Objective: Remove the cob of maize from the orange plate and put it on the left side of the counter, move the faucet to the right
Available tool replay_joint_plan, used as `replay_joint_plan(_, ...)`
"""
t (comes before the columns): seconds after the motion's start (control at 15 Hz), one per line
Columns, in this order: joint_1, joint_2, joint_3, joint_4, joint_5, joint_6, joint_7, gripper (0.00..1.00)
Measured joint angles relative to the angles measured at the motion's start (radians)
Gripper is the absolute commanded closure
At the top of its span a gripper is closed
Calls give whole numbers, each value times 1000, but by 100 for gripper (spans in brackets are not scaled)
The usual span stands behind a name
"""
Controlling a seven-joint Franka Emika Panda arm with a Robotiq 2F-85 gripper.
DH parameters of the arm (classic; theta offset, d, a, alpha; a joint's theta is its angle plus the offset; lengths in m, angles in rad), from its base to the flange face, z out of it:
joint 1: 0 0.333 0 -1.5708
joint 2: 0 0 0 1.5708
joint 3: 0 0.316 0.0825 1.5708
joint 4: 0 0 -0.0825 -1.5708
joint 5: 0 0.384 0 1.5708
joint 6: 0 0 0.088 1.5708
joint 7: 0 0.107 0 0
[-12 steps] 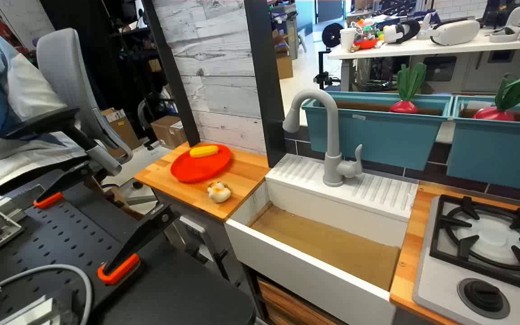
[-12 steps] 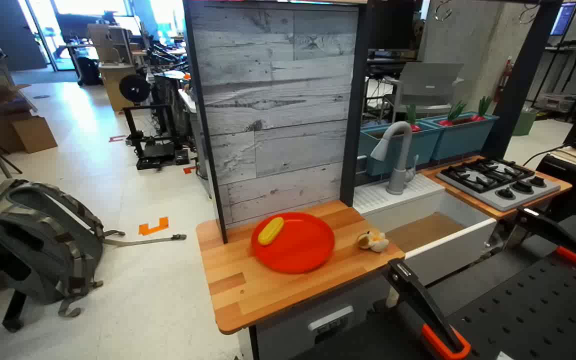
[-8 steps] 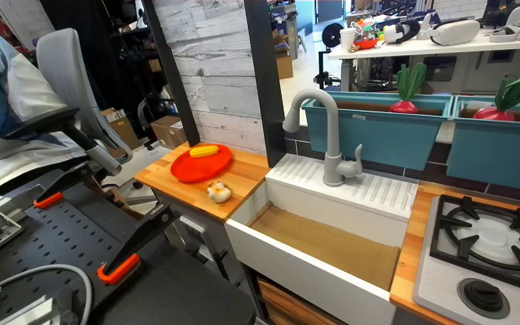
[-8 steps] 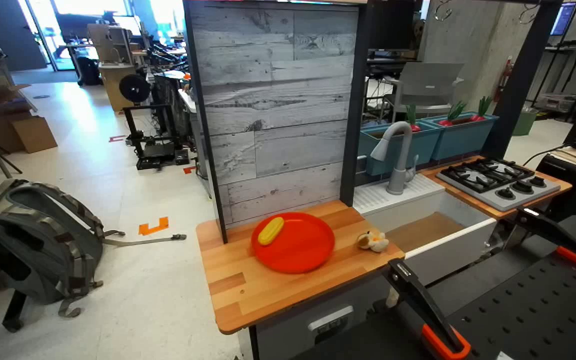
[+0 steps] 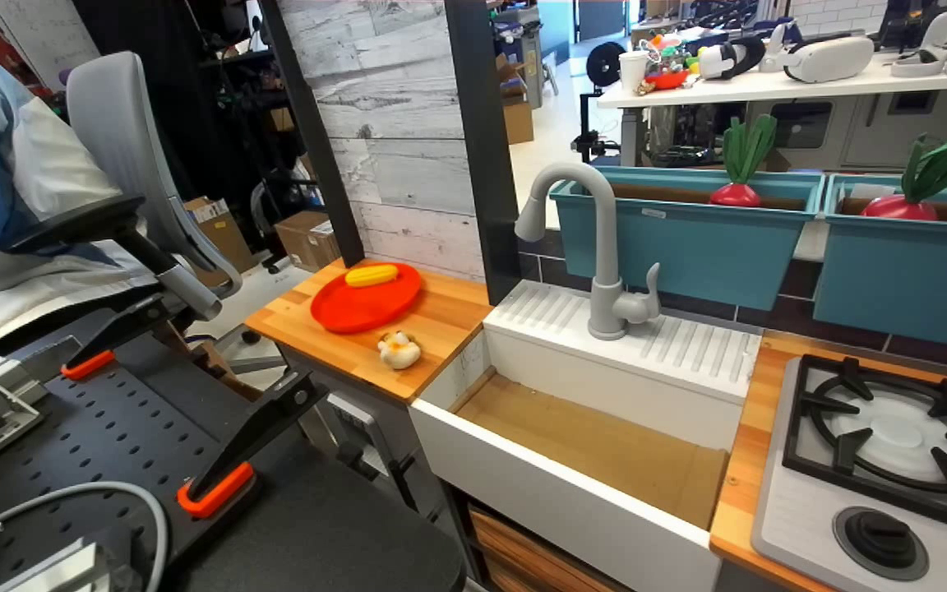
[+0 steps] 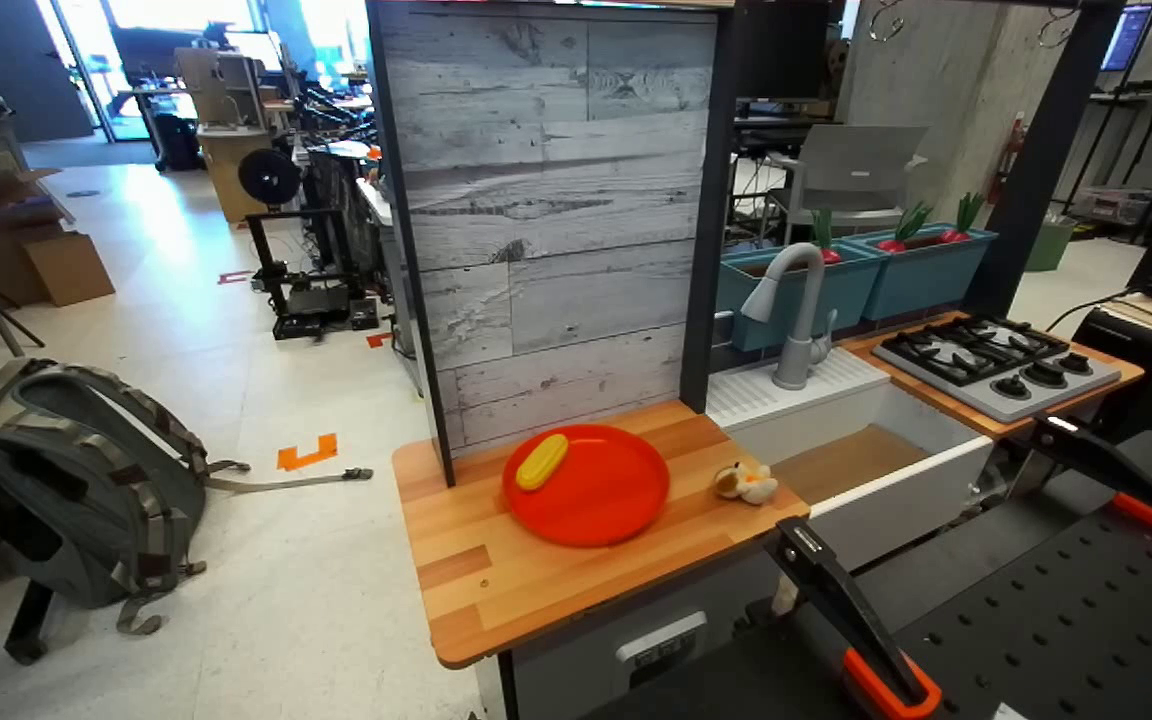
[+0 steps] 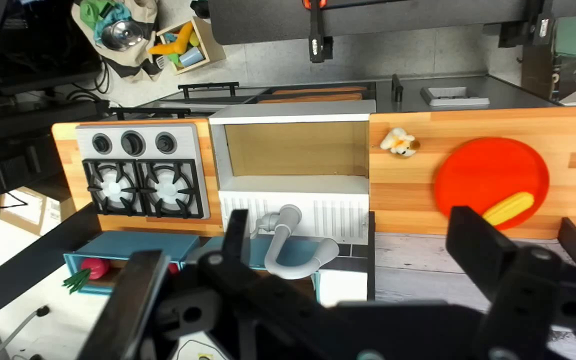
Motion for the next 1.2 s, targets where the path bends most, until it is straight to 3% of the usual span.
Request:
replay_joint_plan(0.67,23,23,3,-30,0,52,2,0)
replay_joint_plan(0.87,46,90,17,-85,0,172,29,0)
replay_joint_plan(1.2,52,272,63,-169,-4,453,202,0)
